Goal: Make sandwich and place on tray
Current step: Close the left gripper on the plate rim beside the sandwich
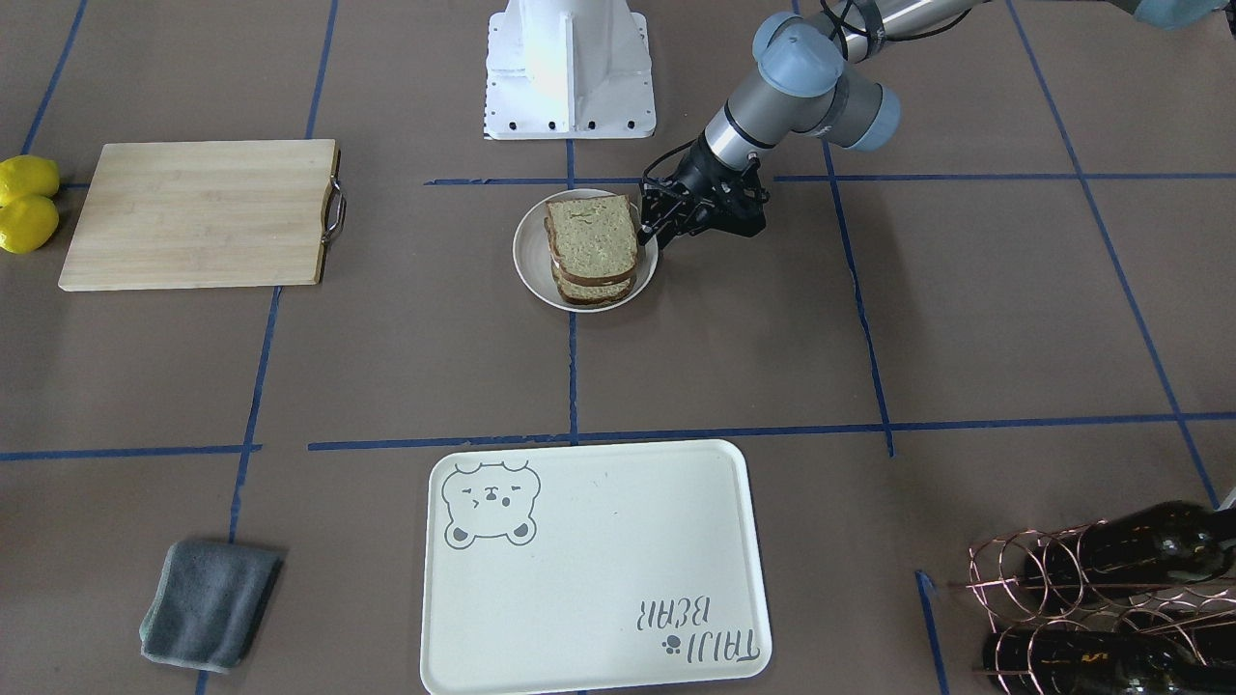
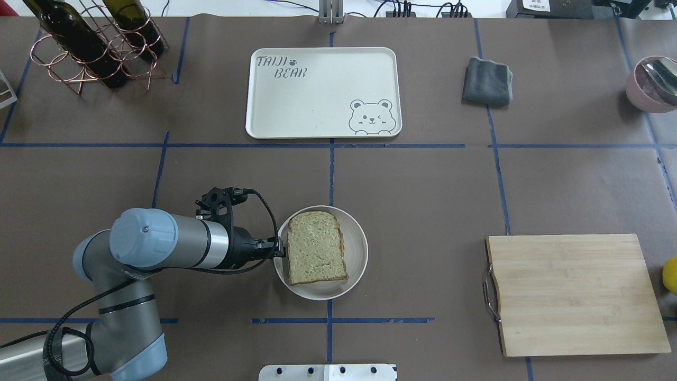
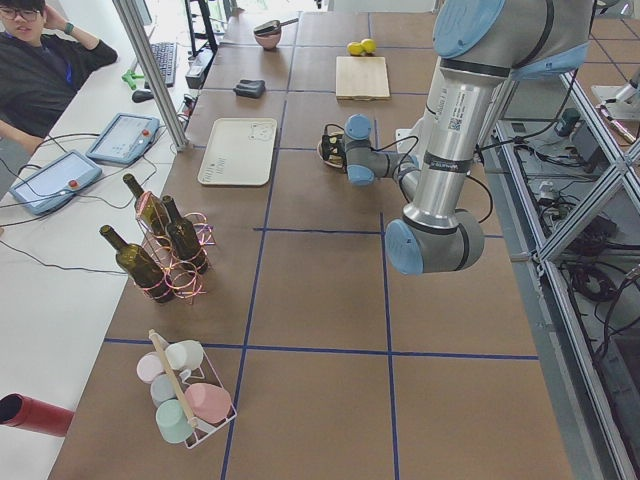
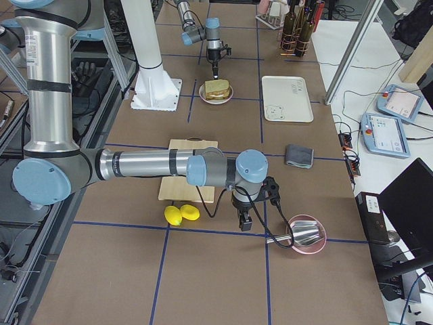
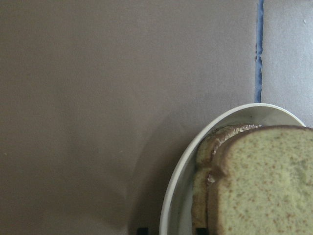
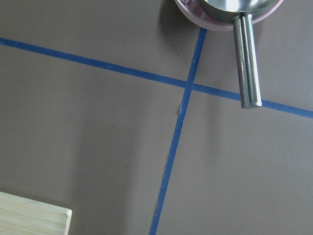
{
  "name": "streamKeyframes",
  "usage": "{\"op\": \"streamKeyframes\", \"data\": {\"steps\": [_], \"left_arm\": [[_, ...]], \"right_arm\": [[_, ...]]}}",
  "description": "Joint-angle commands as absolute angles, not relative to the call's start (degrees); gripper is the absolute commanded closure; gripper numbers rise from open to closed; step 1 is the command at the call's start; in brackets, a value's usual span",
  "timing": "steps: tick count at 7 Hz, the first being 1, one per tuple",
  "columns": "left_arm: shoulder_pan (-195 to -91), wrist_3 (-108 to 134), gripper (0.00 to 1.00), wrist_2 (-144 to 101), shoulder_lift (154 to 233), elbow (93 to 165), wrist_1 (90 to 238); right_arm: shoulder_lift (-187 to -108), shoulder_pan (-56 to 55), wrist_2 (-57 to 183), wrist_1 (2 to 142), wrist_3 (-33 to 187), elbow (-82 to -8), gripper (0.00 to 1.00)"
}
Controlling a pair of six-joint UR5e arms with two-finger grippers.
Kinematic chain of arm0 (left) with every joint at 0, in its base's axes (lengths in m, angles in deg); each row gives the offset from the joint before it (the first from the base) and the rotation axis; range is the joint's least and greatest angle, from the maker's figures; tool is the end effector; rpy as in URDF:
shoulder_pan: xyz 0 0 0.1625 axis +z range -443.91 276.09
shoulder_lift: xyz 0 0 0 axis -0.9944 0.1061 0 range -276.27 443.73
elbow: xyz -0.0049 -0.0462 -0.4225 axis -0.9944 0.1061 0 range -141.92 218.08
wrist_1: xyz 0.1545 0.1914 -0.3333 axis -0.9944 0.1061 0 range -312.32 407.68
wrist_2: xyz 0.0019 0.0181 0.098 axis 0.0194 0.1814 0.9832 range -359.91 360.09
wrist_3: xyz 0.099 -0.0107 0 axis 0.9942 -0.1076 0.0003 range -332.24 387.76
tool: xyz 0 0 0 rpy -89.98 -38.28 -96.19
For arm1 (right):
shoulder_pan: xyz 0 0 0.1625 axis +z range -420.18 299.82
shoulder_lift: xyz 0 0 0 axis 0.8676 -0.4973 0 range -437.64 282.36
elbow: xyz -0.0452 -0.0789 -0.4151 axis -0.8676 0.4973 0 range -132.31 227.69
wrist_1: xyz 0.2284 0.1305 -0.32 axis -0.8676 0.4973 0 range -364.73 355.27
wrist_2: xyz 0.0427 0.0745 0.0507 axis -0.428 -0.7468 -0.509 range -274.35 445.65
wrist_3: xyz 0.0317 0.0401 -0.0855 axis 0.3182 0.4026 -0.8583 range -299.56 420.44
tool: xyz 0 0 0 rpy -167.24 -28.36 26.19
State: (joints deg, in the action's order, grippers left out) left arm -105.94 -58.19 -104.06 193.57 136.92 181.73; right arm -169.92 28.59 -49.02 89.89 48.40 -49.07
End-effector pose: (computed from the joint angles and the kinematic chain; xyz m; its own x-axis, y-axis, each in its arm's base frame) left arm 0.5247 -0.3299 0.3076 0.2848 -0.0416 -0.9577 0.1276 0.9918 -0.0051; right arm 0.0531 -0.4749 0.6277 0.6910 -0.2217 0.6880 0.1693 0.9750 0.1442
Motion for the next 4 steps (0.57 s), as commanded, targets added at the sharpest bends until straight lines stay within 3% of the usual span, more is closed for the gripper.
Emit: {"op": "streamKeyframes", "data": {"steps": [1, 4], "left_arm": [[-105.88, -56.97, 0.63, -104.15, 193.33, 136.87, 181.80], [-105.79, -56.96, 0.64, -104.06, 193.86, 135.90, 181.89]], "right_arm": [[-169.92, 28.59, -49.08, 89.93, 48.40, -49.17, 0.00], [-169.92, 28.59, -49.08, 89.93, 48.40, -49.08, 0.00]]}}
